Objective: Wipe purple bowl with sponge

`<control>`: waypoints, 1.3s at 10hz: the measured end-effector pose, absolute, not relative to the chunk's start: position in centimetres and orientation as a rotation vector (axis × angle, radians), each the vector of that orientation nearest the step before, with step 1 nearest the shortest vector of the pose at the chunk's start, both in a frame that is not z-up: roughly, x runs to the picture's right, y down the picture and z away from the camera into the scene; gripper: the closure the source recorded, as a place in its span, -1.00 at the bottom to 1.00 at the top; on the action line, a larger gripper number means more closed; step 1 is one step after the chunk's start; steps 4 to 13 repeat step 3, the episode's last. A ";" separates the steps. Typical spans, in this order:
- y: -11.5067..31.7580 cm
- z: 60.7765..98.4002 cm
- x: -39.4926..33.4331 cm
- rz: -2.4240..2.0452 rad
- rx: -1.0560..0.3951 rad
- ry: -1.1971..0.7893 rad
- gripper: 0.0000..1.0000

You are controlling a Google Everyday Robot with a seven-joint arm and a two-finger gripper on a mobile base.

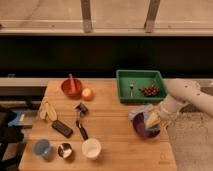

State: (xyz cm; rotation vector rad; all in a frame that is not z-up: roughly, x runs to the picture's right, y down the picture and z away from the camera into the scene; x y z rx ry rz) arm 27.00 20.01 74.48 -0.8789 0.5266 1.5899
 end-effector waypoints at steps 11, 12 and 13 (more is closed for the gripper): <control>21.4 73.5 25.9 1.580 -0.904 0.521 1.00; 21.4 73.5 25.9 1.580 -0.904 0.521 1.00; 21.4 73.5 25.9 1.580 -0.904 0.521 1.00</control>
